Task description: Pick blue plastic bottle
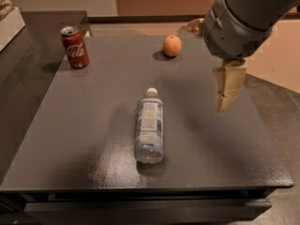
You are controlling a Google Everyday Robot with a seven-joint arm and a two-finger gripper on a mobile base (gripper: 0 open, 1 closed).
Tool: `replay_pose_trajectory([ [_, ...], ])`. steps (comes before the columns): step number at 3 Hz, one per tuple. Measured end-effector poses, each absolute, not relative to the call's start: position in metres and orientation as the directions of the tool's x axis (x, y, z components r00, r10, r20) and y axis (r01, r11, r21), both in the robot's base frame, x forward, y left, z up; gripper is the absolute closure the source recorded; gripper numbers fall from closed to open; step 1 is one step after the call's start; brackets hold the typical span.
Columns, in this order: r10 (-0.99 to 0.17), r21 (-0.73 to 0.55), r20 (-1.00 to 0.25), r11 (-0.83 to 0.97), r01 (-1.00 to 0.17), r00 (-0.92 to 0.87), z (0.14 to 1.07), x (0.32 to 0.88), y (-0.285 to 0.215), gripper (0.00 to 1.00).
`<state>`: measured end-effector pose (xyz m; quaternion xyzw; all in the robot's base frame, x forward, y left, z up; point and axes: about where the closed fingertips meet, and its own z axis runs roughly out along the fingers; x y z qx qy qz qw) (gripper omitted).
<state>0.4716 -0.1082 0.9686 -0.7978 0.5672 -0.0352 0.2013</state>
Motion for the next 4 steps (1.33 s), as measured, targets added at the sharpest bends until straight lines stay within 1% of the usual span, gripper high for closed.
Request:
replay_pose_trajectory([
  [1,-0.811,-0.385,-0.100,-0.503,-0.774,0.577,0.958,0.474,-0.068,0.00],
  [2,-0.654,-0.366,-0.009,-0.702,-0.611,0.756,0.941,0.473,-0.034,0.00],
  [3,-0.502,-0.300,0.074,-0.835,-0.461,0.862,0.919,0.477,-0.016,0.00],
  [4,-0.377,-0.223,0.117,-0.912,-0.345,0.919,0.898,0.473,-0.010,0.00],
])
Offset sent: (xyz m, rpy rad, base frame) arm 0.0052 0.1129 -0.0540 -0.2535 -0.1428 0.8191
